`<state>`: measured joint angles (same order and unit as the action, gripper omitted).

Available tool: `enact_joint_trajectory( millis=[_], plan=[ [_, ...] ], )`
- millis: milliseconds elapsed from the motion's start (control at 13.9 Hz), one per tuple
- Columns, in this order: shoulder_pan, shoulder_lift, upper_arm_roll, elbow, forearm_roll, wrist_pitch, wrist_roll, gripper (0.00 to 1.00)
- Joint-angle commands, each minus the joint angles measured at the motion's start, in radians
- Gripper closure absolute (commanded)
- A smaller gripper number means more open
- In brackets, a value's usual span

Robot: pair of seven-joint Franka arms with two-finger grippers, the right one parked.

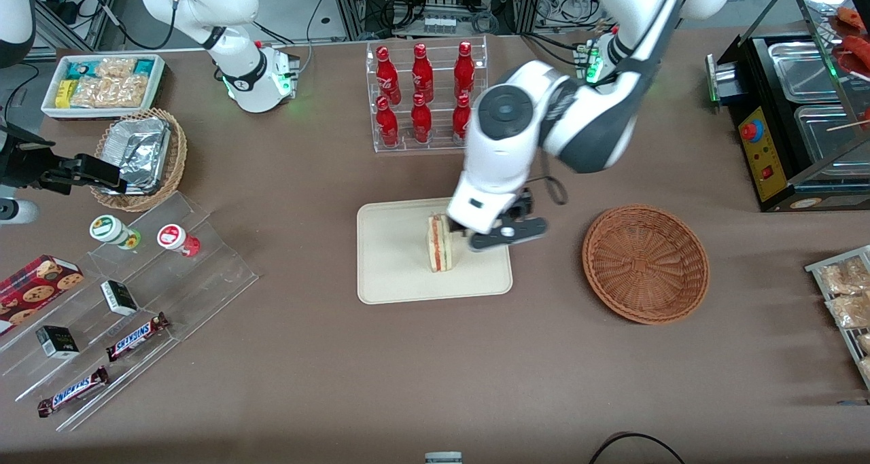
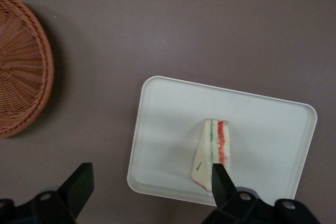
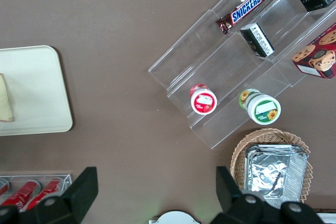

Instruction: Place sandwich from basket to tray

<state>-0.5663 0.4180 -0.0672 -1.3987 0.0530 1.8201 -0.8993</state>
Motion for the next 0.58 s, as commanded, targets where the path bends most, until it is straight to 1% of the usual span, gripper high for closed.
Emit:
enact_joint_trajectory(
  millis=[0,288,504],
  plan=[
    [0.084,-0.089,-0.008,-0.034,0.002,-0.096,0.089,0.01],
    [0.215,-0.159,-0.008,-0.04,0.001,-0.197,0.273,0.01],
    [0.295,-0.217,-0.008,-0.071,-0.004,-0.217,0.394,0.01]
  ],
)
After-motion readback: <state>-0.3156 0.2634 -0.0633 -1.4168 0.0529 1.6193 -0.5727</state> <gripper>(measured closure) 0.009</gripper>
